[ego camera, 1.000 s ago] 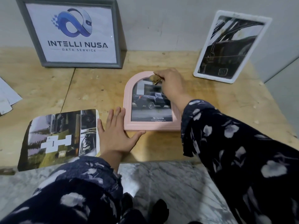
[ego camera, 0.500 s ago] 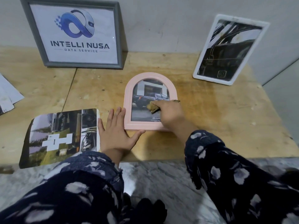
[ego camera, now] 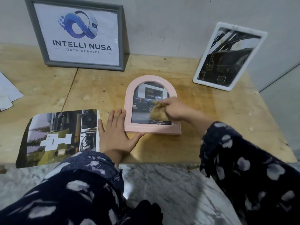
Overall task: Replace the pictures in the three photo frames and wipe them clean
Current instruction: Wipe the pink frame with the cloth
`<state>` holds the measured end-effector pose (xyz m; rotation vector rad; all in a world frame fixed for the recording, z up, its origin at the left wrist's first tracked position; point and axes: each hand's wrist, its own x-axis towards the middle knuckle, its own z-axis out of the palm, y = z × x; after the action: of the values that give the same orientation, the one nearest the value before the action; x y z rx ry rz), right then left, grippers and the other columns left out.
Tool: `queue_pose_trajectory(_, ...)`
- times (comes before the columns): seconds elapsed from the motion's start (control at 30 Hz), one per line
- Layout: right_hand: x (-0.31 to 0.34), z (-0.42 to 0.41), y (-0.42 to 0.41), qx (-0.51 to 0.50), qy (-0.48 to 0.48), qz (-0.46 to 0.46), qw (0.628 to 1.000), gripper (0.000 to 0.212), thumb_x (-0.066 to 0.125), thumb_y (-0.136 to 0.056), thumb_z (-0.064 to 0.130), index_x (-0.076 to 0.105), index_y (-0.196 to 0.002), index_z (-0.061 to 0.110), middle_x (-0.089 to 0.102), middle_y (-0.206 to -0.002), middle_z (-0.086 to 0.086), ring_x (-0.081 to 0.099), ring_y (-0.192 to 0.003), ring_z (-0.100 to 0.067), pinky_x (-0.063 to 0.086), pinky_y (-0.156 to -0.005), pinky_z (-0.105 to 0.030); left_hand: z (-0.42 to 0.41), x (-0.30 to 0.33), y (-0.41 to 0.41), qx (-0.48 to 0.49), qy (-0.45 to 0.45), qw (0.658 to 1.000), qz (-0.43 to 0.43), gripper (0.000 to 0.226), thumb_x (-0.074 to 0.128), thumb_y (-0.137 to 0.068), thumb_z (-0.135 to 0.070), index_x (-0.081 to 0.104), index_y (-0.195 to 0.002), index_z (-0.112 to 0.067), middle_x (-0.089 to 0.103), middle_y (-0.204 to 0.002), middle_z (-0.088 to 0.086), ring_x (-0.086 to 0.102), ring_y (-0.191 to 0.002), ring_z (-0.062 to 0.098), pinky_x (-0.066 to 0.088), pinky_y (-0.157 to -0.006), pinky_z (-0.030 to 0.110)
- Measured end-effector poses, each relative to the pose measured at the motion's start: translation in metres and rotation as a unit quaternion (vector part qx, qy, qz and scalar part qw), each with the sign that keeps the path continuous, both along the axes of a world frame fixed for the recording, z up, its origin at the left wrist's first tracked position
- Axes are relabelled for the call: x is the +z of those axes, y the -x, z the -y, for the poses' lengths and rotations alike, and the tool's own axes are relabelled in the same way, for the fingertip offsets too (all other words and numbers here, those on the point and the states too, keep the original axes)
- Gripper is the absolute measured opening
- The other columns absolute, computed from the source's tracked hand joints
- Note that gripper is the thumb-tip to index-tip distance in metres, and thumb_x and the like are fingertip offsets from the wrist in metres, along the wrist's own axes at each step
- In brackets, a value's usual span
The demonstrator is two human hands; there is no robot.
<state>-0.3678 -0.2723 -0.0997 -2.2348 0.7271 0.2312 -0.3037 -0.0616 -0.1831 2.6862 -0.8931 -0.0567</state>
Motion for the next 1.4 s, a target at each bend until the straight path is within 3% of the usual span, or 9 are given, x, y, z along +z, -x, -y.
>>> queue_pose_trajectory(0.1,0.014,0.019,-0.041,-0.076,0.005,0.072,0.994,0.04,0.041,-0.091,-0.006,0.068,-0.113,0.014,0.066,-0.093,-0.002,0.059,-0.066,-0.003,0.039,-0.048,-0.006,0.0,0.0,-0.001,-0.002,-0.001,1.0,-0.002,0.101,0.033,-0.071,-0.086,0.02,-0.151,-0.026,0.018,-0.159,-0.008,0.004,-0.148,0.013,0.0,-0.117,0.052)
queue_pose_trajectory(0.23,0.003,0.023,-0.086,-0.037,0.101,0.136,0.985,0.022,0.058,-0.087,0.013,0.072,-0.102,0.023,0.072,-0.105,-0.001,0.064,-0.097,-0.021,0.051,-0.084,-0.029,-0.002,-0.003,-0.002,-0.002,0.008,1.0,-0.006,0.097,0.04,-0.072,-0.082,0.022,-0.15,-0.027,0.019,-0.159,-0.009,0.004,-0.148,0.011,0.0,-0.117,0.051)
queue_pose_trajectory(0.37,-0.029,0.008,-0.084,0.015,0.145,0.08,0.986,0.024,0.047,-0.094,0.027,0.071,-0.097,0.021,0.069,-0.099,-0.001,0.062,-0.093,-0.027,0.051,-0.084,-0.033,-0.002,-0.004,-0.001,-0.001,0.011,1.0,-0.009,0.096,0.04,-0.072,-0.081,0.023,-0.15,-0.027,0.02,-0.159,-0.009,0.005,-0.148,0.011,0.0,-0.117,0.051)
queue_pose_trajectory(0.6,-0.038,-0.015,-0.057,0.098,0.303,0.031,0.947,0.055,0.044,-0.086,0.0,0.055,-0.133,0.025,0.066,-0.12,-0.009,0.062,-0.107,-0.032,0.051,-0.086,-0.036,-0.003,-0.003,-0.001,0.004,0.0,1.0,-0.009,0.099,0.033,-0.069,-0.084,0.023,-0.15,-0.027,0.02,-0.158,-0.009,0.005,-0.148,0.011,-0.001,-0.117,0.051)
queue_pose_trajectory(0.87,-0.04,-0.054,-0.015,0.16,0.306,-0.035,0.938,0.053,0.039,-0.097,0.009,0.032,-0.148,0.023,0.048,-0.143,-0.003,0.051,-0.125,-0.025,0.044,-0.098,-0.034,-0.004,-0.001,-0.001,0.004,0.0,1.0,-0.01,0.105,0.03,-0.067,-0.088,0.022,-0.151,-0.026,0.019,-0.159,-0.009,0.004,-0.148,0.011,-0.002,-0.117,0.051)
queue_pose_trajectory(1.0,-0.04,-0.064,-0.006,0.179,0.31,0.063,0.932,0.04,0.054,-0.09,0.003,0.059,-0.128,0.012,0.066,-0.119,-0.011,0.063,-0.107,-0.033,0.05,-0.089,-0.04,-0.003,0.001,0.0,0.005,0.005,1.0,-0.013,0.105,0.027,-0.065,-0.087,0.024,-0.15,-0.025,0.021,-0.159,-0.008,0.006,-0.148,0.012,-0.001,-0.117,0.051)
queue_pose_trajectory(1.07,-0.025,-0.054,-0.011,0.208,0.278,-0.006,0.938,0.036,0.052,-0.089,0.01,0.065,-0.121,0.022,0.068,-0.115,-0.003,0.062,-0.105,-0.027,0.051,-0.089,-0.035,-0.002,0.002,-0.001,0.001,0.002,1.0,-0.011,0.104,0.026,-0.066,-0.086,0.023,-0.151,-0.026,0.019,-0.159,-0.008,0.005,-0.148,0.012,-0.002,-0.117,0.05)
queue_pose_trajectory(1.2,0.002,-0.025,-0.037,0.079,0.139,0.062,0.985,0.038,0.048,-0.082,0.004,0.071,-0.106,0.022,0.07,-0.107,-0.005,0.062,-0.1,-0.026,0.051,-0.088,-0.035,-0.004,0.0,-0.001,-0.002,-0.004,1.0,-0.015,0.102,0.026,-0.067,-0.085,0.019,-0.151,-0.028,0.016,-0.159,-0.009,0.001,-0.148,0.011,-0.003,-0.117,0.05)
queue_pose_trajectory(1.4,-0.014,0.002,-0.085,-0.046,0.209,0.087,0.973,0.037,0.047,-0.081,0.003,0.071,-0.106,0.017,0.068,-0.102,-0.011,0.062,-0.092,-0.033,0.046,-0.07,-0.029,-0.004,0.0,-0.001,0.002,0.008,1.0,-0.017,0.102,0.027,-0.067,-0.085,0.022,-0.151,-0.027,0.018,-0.159,-0.01,0.002,-0.148,0.01,-0.003,-0.117,0.05)
